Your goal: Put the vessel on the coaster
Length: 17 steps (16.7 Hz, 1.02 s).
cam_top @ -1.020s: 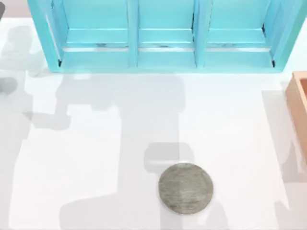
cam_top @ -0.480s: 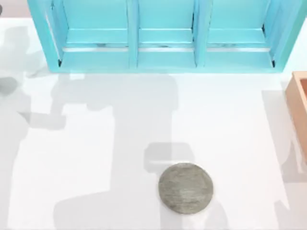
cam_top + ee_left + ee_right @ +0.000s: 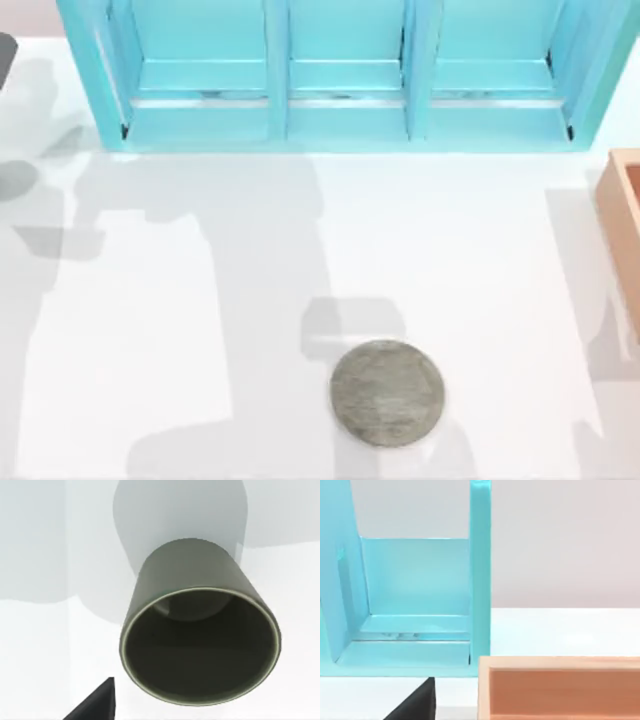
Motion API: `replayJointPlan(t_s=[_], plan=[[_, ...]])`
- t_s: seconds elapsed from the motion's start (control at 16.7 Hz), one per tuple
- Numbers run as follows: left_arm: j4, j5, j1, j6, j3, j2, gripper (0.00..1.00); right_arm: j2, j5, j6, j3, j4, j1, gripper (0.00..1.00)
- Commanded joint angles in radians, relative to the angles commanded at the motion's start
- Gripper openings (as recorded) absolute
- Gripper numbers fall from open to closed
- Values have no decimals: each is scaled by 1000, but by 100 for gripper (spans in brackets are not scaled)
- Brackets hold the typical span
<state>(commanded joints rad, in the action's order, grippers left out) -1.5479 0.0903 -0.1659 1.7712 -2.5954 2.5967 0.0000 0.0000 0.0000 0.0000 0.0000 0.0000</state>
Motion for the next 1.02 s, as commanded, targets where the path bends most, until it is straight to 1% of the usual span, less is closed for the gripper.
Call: replayJointPlan(t_s=[0.3,0.48,0.6,0.84,1.02], plan=[[212,1,-10,10,276,-64,100,0,0,0,0,0,0,100],[301,1,-15,14,389,-89,100,0,0,0,0,0,0,100],[325,1,-16,16,418,-95,100,0,0,0,0,0,0,100],[325,1,-16,16,419,-95,100,0,0,0,0,0,0,100],[325,1,-16,16,419,-95,77,0,0,0,0,0,0,100]])
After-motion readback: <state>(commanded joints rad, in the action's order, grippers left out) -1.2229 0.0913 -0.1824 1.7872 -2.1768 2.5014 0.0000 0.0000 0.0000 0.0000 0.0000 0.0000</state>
